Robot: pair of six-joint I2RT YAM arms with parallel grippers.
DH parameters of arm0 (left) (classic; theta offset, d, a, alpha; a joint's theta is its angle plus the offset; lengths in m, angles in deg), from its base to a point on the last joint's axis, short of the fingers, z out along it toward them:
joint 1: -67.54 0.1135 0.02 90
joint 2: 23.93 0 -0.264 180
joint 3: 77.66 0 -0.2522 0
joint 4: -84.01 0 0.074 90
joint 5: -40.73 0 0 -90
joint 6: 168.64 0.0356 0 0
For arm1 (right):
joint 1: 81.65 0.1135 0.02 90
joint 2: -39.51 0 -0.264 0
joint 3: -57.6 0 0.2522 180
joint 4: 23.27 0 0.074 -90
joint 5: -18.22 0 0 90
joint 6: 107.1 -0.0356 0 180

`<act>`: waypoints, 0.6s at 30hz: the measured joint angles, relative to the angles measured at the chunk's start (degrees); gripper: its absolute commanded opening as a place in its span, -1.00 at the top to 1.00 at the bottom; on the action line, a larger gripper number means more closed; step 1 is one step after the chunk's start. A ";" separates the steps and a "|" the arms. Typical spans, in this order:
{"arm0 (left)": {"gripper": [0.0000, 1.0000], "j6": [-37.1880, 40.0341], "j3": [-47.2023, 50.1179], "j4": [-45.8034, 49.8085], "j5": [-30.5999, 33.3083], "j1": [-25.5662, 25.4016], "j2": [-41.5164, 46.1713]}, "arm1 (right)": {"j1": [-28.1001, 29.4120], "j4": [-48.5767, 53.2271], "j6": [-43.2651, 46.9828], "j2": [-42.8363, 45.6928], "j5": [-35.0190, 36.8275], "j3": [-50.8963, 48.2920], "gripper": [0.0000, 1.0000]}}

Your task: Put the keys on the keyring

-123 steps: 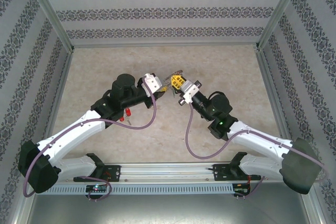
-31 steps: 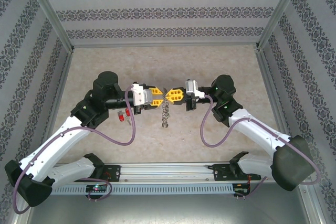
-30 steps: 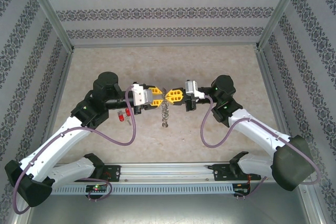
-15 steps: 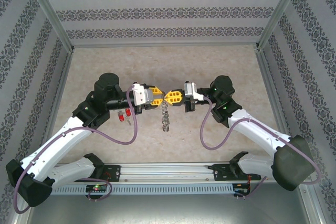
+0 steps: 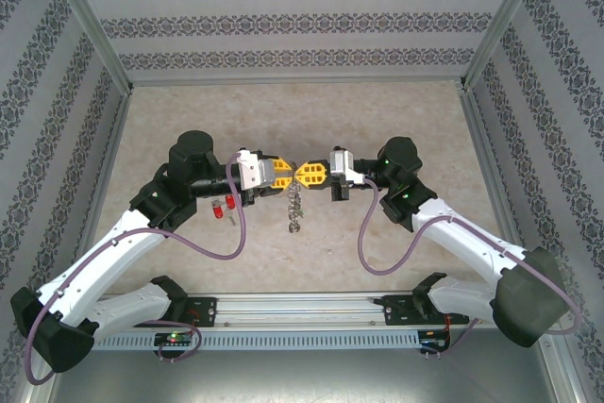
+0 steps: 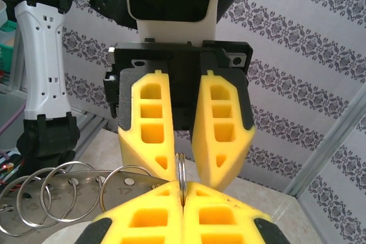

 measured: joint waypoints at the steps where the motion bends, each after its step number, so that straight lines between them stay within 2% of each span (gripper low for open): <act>1: 0.53 0.02 0.00 0.09 -0.11 0.00 -0.02 | 0.00 0.22 0.24 0.00 0.07 0.00 1.00; 5: 0.47 0.17 0.02 0.31 -0.63 0.00 0.00 | 0.00 1.31 0.68 0.00 0.59 0.00 1.00; 8: 0.52 0.24 0.00 0.35 -0.96 0.00 0.00 | 0.00 1.88 0.87 0.00 0.98 -0.02 1.00; 13: 0.79 0.55 0.00 0.57 -0.96 0.00 -0.02 | 0.00 2.14 1.09 -0.02 1.09 -0.02 1.00; 15: 1.00 0.87 -0.17 0.81 -0.87 0.02 -0.22 | 0.00 2.54 1.29 -0.02 1.07 -0.02 1.00; 18: 1.00 1.38 -0.96 2.05 -0.24 0.04 -0.79 | -0.02 3.06 1.90 -0.02 1.44 -0.02 1.00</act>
